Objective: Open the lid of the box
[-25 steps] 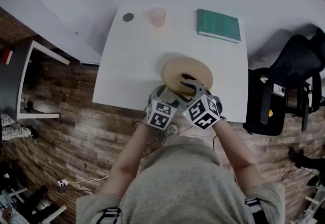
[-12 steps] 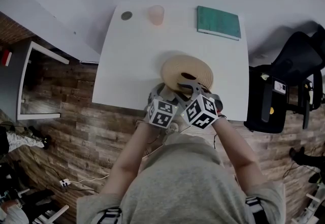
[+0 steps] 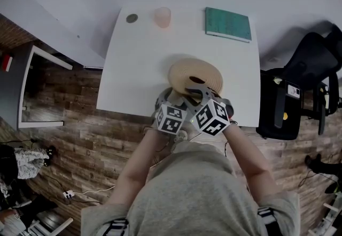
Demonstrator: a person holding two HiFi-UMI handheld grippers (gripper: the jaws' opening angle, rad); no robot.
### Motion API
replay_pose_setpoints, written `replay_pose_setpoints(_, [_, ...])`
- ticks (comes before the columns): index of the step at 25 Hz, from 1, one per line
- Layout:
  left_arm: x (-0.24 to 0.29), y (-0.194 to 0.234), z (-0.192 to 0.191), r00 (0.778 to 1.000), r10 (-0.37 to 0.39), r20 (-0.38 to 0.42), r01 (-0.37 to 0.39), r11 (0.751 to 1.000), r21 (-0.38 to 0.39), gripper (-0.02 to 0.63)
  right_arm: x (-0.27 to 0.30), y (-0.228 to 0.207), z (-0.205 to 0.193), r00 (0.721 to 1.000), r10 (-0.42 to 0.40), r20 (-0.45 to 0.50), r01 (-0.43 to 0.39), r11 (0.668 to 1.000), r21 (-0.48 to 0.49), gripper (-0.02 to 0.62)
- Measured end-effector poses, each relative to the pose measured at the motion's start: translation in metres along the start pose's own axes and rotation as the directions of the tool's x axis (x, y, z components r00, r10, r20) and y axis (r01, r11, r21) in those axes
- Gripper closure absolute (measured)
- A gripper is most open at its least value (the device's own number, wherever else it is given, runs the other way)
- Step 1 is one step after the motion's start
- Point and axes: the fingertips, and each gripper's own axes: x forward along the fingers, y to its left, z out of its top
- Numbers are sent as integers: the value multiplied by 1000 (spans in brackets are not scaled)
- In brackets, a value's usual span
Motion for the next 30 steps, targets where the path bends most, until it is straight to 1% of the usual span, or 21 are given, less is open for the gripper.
replay_pose_setpoints(9, [-1, 0, 0, 1000, 12, -6, -12, 1000, -3, 288, -13, -9, 10, 998, -38, 43, 37, 999, 22, 520])
replay_pose_setpoints(14, [0, 0, 0, 1000, 16, -9, -16, 1000, -5, 290, -22, -18, 15, 995, -65, 76, 62, 997, 50, 523])
replay_pose_setpoints(23, [0, -1, -1, 1000, 26, -16, -26, 1000, -6, 288, -46, -37, 19, 979, -138, 151, 113, 980, 162, 525])
replay_pose_setpoints(27, [-2, 1, -1, 999, 31, -15, -31, 999, -12, 288, -54, -42, 22, 966, -165, 197, 119, 967, 226, 525])
replay_pose_setpoints(30, [-2, 0, -2, 999, 34, -16, -34, 999, -16, 289, -62, -47, 20, 958, -191, 215, 129, 953, 275, 525])
